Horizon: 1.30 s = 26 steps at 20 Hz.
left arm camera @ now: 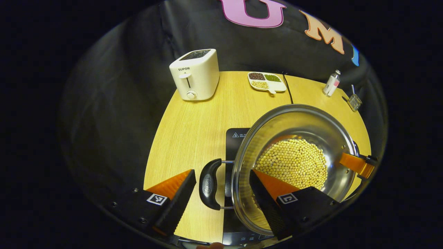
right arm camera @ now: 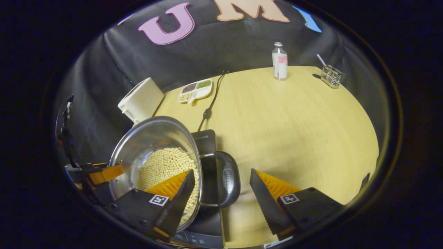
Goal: First push the handle of the pot to place it horizontally, then grasp the pot with both hands and set it on the induction cooktop.
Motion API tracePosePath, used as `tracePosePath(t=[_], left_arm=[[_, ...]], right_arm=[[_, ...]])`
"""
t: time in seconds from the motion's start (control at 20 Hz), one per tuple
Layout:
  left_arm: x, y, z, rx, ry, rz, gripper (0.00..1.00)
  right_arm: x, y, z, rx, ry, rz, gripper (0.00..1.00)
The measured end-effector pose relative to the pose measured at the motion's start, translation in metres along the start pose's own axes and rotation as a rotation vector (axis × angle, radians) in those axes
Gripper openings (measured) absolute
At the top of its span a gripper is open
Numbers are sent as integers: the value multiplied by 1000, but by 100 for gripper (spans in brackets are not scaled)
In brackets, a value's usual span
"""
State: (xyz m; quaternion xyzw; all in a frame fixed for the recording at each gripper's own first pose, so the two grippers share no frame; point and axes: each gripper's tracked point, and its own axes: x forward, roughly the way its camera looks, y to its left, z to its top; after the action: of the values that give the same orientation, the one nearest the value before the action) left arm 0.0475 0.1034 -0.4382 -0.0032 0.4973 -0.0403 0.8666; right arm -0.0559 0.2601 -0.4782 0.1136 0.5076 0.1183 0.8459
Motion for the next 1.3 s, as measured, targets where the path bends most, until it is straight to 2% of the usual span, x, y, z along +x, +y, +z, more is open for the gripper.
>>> tracePosePath(t=[0.25, 0.3, 0.45, 0.5, 0.55, 0.6, 0.65, 0.9, 0.95, 1.0, 1.1, 1.15, 1.3], left_arm=[[-10, 10, 10, 9, -55, 44, 100], [-12, 11, 11, 11, -65, 52, 100], [-20, 10, 18, 8, -107, 62, 100], [-24, 9, 21, 3, -128, 65, 100], [-28, 9, 25, 3, -150, 73, 100], [-32, 9, 28, 5, -174, 80, 100], [-36, 7, 33, 6, -199, 84, 100], [-59, -8, 49, 2, -310, 82, 100], [-63, -11, 52, -4, -331, 80, 99], [-66, -14, 55, -10, -350, 76, 99], [-74, -21, 56, -21, -372, 73, 99], [-78, -24, 58, -24, -386, 73, 99], [-94, -35, 66, -35, -437, 62, 99]], right_arm=[[-9, -6, 5, -10, -42, 3, 100], [-10, -8, 6, -11, -47, 3, 94], [-18, -12, 8, -8, -69, 4, 94], [-20, -12, 9, -3, -79, 10, 100], [-23, -13, 11, 2, -88, 13, 95], [-26, -14, 12, 6, -96, 16, 100], [-29, -15, 14, 7, -108, 16, 100], [-45, -22, 18, 9, -152, 20, 96], [-49, -24, 18, 2, -162, 17, 100], [-52, -26, 19, -3, -171, 17, 94], [-61, -30, 22, -8, -194, 12, 94], [-67, -32, 26, -11, -214, 10, 100], [-87, -36, 46, -36, -304, 9, 100]])
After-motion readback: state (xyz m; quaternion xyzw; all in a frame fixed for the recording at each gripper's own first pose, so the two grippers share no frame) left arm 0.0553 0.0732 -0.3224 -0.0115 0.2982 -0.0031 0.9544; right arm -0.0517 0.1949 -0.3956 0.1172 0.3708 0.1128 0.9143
